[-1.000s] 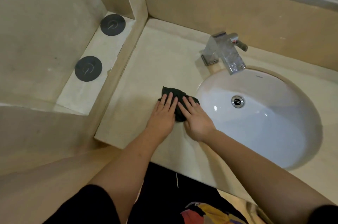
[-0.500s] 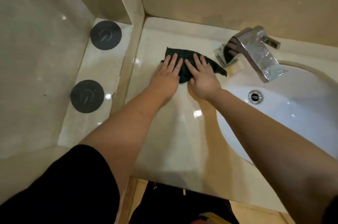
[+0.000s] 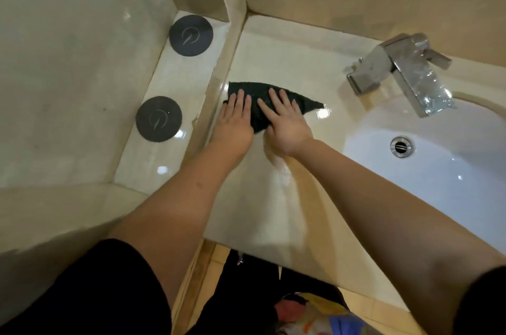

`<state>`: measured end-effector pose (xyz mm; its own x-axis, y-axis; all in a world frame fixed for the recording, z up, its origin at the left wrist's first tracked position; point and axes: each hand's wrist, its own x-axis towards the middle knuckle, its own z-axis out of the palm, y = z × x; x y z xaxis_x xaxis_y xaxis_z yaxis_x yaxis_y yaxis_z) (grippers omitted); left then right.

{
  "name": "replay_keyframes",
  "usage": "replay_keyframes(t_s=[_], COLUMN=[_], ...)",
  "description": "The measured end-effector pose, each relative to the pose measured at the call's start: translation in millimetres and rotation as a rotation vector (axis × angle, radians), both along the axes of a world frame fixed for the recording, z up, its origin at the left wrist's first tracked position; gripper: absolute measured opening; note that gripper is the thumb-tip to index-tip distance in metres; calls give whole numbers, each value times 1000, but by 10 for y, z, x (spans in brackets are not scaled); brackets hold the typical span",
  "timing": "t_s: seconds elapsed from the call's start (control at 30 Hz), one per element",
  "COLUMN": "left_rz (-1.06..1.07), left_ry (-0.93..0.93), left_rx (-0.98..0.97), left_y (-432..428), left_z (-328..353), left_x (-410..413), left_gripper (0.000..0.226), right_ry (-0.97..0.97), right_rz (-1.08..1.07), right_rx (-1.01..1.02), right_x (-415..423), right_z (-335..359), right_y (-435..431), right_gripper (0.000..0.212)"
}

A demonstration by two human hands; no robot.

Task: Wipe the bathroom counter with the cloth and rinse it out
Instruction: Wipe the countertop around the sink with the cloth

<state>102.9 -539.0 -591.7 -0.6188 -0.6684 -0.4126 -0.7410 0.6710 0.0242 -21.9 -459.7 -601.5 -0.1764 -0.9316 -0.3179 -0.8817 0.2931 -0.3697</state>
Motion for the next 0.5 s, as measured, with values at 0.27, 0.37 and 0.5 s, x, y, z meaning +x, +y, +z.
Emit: replay_keyframes(t_s=[0.27,0.37,0.5], left_rz=[251,271,254], left_ry=[11,32,83], left_rx=[34,51,55], left_y=[1050,1468,2041], left_z=[-44,-39,-45], left_x=[832,994,968], left_gripper=[65,65,65], right_ry=[-13,-16,-29], right_rz=[263,326,301], right_rx=[17,22,-2], right_x=[682,698,651], right_z=[53,58,51], right_y=[756,1106,1692], right_gripper=[63,62,63])
